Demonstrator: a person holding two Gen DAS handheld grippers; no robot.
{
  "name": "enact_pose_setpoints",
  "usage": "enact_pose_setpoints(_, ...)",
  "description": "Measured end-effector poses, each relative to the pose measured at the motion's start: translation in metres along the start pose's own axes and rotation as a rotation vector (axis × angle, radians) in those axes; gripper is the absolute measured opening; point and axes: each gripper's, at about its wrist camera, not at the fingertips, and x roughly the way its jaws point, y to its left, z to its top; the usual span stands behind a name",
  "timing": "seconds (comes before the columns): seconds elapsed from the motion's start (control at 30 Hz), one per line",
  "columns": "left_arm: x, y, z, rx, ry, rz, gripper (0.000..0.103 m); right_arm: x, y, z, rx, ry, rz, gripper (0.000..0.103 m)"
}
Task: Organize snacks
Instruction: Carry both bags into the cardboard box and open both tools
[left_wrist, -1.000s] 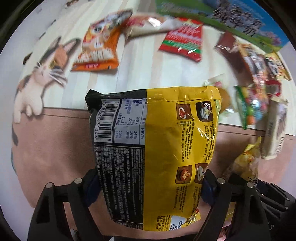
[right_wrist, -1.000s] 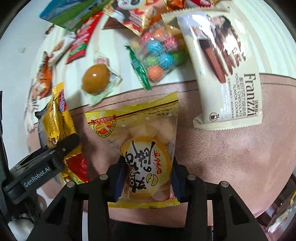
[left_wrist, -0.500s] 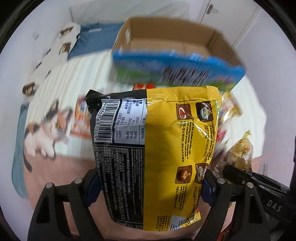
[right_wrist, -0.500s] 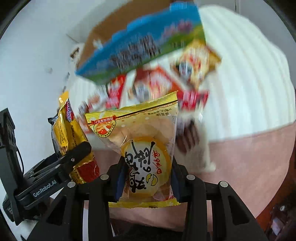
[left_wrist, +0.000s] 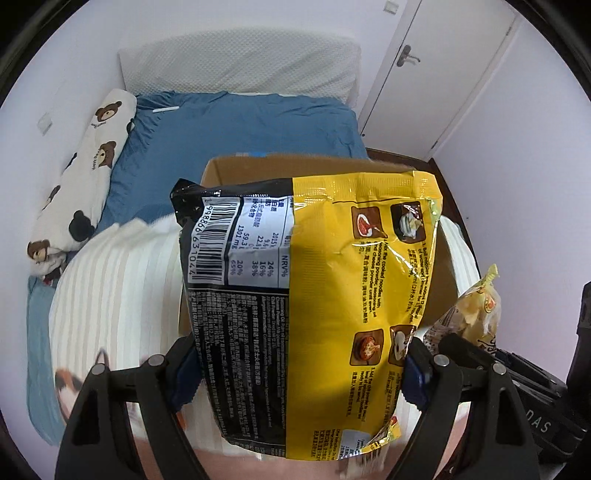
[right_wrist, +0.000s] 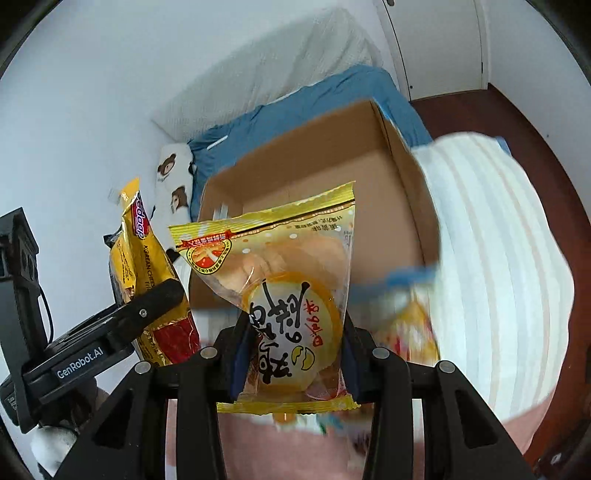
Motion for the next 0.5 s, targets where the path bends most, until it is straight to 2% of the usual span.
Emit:
enact_pose_setpoints(0.07, 0.022, 0.005, 0.027, -0.019, 0.031, -0.003, 0.085, 0.012, 0.0, 0.029, 0.009, 0.008, -0.014, 0.043)
enact_pose_setpoints(0.27, 0.102, 0.016, 0.087, -0.058, 0.163, -0.003, 0.085, 0.088, 0.002, 0.105, 0.029, 0.08, -0.081, 0.043)
enact_pose_setpoints(0.37, 0.137, 0.018, 0.104, -0.064, 0.218, 0.002, 0.085, 0.127, -0.001, 0.127, 0.008, 0.118, -0.135, 0.043)
enact_pose_setpoints(0.4, 0.149, 0.019, 0.108, -0.066, 0.236, 0.003, 0.085, 0.137, -0.003, 0.13, 0.001, 0.133, -0.142, 0.043)
enact_pose_setpoints(0.43, 0.16, 0.02, 0.112, -0.071, 0.272, -0.029, 0.085, 0.147, -0.006, 0.131, -0.001, 0.148, -0.156, 0.043)
enact_pose_setpoints(0.5, 0.182, 0.019, 0.117, -0.067, 0.32, -0.029, 0.085, 0.164, -0.008, 0.135, -0.02, 0.173, -0.185, 0.043)
